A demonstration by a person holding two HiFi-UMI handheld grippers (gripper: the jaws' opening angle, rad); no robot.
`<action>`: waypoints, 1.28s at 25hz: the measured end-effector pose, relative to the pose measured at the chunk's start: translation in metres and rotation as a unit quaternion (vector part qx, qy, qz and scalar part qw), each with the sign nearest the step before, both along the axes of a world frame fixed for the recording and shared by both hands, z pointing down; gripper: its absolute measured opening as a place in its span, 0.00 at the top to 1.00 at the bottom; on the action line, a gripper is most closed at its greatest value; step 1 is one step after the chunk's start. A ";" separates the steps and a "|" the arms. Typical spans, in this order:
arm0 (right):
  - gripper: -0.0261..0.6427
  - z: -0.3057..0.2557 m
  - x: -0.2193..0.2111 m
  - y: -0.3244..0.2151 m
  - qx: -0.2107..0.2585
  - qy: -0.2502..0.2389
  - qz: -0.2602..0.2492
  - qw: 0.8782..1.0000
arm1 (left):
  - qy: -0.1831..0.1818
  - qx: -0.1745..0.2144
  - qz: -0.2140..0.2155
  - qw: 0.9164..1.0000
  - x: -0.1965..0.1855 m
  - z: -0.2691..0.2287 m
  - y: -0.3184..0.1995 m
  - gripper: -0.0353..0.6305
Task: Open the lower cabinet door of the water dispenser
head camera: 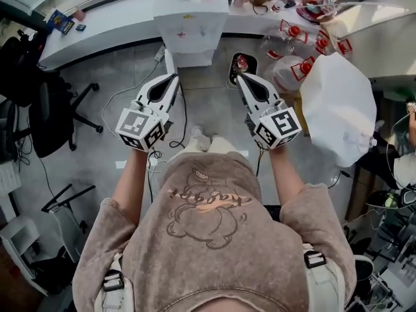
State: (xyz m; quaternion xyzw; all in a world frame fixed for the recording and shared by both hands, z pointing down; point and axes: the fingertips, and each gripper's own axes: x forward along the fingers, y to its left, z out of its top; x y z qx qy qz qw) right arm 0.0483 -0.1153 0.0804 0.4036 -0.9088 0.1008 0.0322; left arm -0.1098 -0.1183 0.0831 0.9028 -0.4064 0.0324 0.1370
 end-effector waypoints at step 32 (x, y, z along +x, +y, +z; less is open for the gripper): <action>0.95 0.023 0.059 0.013 0.014 0.009 0.140 0.990 | 0.008 0.027 -0.074 0.997 0.011 0.019 0.008 0.92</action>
